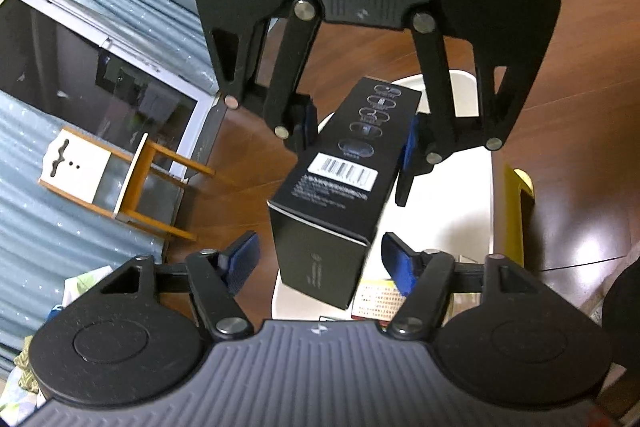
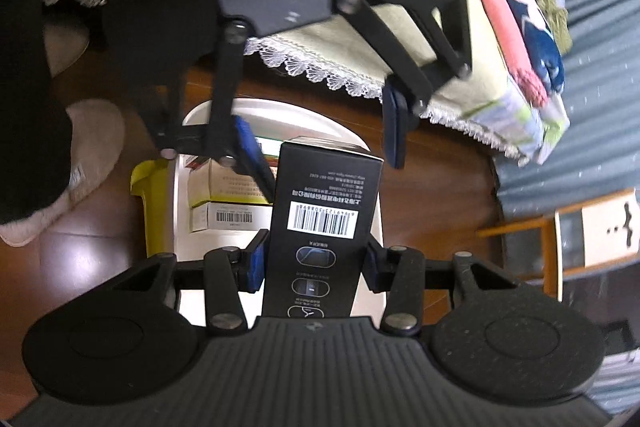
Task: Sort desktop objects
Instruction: 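Carry the FLYCO box with the right gripper over the white bin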
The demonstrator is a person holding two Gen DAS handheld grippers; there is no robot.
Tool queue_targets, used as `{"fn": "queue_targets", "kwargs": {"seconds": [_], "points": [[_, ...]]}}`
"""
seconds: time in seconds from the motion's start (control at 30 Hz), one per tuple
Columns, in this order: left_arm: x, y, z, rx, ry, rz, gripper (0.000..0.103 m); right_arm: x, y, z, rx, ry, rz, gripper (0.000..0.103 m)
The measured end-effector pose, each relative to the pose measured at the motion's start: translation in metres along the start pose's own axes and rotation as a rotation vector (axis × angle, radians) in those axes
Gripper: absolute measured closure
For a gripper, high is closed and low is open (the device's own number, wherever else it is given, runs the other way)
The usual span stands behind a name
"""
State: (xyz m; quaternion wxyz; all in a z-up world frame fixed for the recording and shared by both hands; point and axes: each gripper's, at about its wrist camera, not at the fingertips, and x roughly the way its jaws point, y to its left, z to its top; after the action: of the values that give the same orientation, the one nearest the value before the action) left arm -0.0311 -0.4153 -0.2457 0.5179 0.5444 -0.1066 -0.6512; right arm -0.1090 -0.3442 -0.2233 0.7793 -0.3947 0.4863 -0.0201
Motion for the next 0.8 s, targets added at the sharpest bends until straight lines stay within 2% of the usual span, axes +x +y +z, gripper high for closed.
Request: {"fn": "queue_targets", "kwargs": {"seconds": [0.13, 0.4, 0.8], "points": [[0.003, -0.005, 0.004, 0.022, -0.003, -0.023, 0.048, 0.001, 0.009, -0.003, -0.053, 0.009, -0.026, 0.062], [0.004, -0.005, 0.009, 0.016, -0.038, -0.051, 0.053, 0.012, 0.003, -0.014, -0.043, 0.045, -0.05, 0.063], [0.012, 0.0, 0.01, 0.008, -0.04, -0.084, 0.054, 0.014, 0.003, -0.023, -0.024, 0.052, -0.038, 0.064]]}}
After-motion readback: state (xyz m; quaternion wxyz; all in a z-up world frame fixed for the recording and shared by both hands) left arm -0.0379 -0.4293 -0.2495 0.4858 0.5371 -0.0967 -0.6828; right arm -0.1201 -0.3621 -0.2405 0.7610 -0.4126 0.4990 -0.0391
